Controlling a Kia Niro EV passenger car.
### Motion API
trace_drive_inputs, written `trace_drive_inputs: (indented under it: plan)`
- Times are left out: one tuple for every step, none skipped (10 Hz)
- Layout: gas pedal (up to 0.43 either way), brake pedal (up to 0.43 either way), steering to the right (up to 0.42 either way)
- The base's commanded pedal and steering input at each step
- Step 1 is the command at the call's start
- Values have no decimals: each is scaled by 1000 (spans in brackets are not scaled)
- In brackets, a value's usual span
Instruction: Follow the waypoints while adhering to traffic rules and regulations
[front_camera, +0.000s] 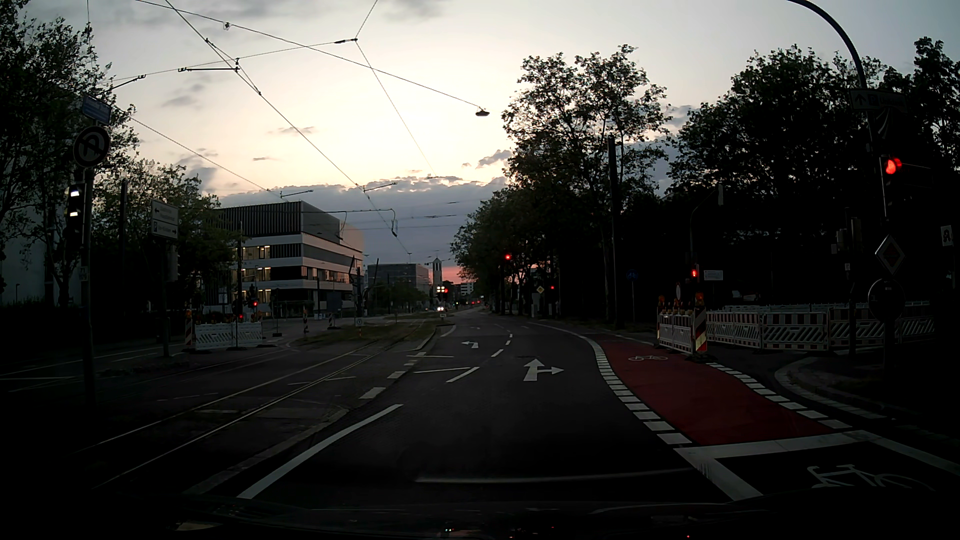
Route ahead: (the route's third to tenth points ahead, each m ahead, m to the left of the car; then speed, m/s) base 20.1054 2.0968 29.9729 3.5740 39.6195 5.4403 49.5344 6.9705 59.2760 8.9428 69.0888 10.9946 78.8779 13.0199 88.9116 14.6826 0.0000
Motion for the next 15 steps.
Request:
trace_drive_inputs:
  plan:
    - [0,244,19]
    - [0,244,19]
    - [0,244,19]
    - [0,244,19]
    - [0,244,19]
    - [0,238,19]
    - [0,244,19]
    - [0,244,19]
    - [0,244,19]
    - [0,244,19]
    - [0,244,19]
    - [0,244,20]
    - [0,244,20]
    - [0,244,19]
    - [0,244,20]
